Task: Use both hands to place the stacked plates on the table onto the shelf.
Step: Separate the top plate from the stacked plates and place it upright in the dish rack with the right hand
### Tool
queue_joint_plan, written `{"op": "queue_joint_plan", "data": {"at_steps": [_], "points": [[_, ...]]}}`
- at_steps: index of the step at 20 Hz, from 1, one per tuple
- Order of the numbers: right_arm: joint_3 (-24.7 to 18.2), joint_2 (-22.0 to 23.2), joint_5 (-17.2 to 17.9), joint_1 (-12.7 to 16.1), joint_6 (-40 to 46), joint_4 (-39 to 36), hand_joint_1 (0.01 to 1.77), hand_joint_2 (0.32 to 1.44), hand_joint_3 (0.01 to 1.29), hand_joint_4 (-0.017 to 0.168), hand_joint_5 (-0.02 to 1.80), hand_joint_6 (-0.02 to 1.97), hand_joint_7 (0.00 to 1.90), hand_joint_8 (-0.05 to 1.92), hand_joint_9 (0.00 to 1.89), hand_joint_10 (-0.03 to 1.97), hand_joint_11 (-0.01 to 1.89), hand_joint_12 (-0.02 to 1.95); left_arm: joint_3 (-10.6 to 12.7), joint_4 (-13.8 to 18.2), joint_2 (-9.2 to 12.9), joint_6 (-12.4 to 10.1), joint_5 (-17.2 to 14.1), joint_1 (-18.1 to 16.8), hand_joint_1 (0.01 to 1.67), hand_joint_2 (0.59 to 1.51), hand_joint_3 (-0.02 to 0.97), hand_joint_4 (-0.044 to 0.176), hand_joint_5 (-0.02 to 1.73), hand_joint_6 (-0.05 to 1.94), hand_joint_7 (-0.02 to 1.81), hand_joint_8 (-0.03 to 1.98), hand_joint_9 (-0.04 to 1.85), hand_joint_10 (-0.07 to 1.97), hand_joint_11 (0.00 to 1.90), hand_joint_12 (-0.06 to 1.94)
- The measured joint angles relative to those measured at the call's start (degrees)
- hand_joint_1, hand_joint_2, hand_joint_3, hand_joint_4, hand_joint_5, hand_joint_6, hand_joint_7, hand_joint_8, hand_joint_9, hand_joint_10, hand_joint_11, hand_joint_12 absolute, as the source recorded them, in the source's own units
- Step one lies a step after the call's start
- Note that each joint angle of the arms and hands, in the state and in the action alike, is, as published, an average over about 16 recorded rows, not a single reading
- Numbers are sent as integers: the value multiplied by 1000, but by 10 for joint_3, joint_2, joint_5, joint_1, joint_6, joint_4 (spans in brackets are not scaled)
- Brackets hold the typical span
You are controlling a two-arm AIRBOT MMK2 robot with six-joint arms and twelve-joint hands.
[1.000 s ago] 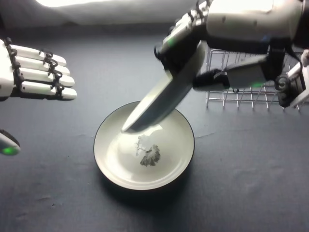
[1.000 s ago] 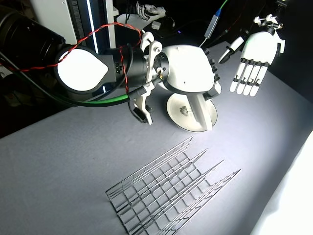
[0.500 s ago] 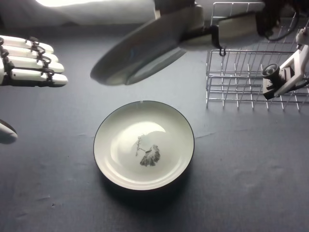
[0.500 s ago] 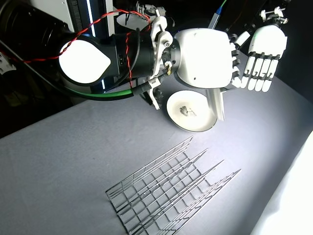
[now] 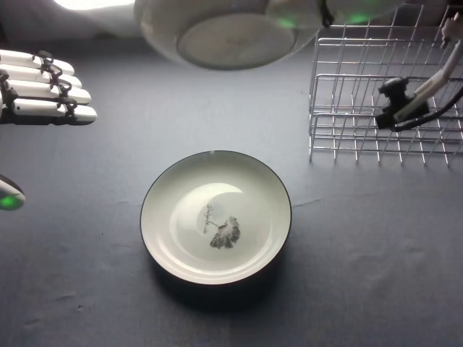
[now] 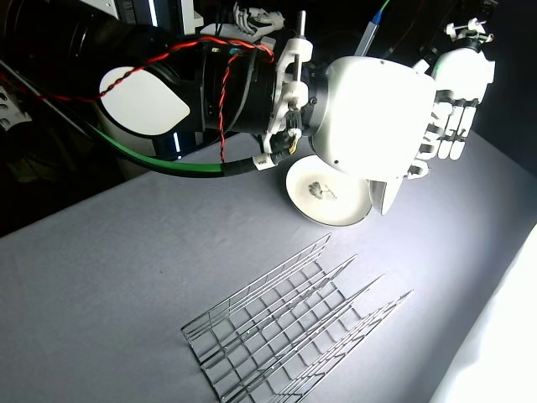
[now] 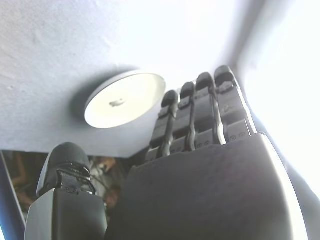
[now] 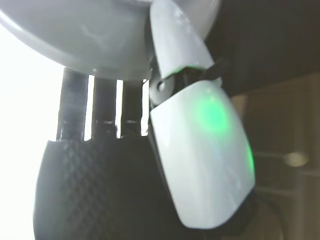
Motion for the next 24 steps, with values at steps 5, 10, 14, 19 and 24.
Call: {"op": "queue_joint_plan", "data": {"at_steps": [5,10,14,19,24], "points": [[-1,12,-22,9,1,66,1407,1133,13,-9,682,1303,707,1255,681,1395,700,1724,-1,-5,0,2,3,3,13,1111,19,0,21,11,14,0,20,6,15,13],[-3,33,-30,10,4,89,1413,1134,13,-9,671,1302,693,1276,681,1429,701,1707,-3,-4,0,8,4,5,13,1111,19,0,21,11,14,0,20,6,15,13],[-7,54,-31,4,8,92,1411,1135,13,-9,667,1302,696,1280,704,1440,708,1666,-3,-1,-2,13,1,8,13,1112,19,0,21,11,13,0,20,6,15,13],[-10,80,-31,-7,12,93,1408,1136,13,-10,667,1300,718,1255,738,1434,714,1624,-5,4,-5,10,-10,11,13,1113,19,0,21,11,13,1,20,5,15,14],[-12,98,-26,-19,14,94,1404,1137,13,-10,668,1295,735,1240,765,1427,720,1590,-15,8,-10,0,-23,16,13,1114,19,0,21,10,13,0,20,5,15,14]]}}
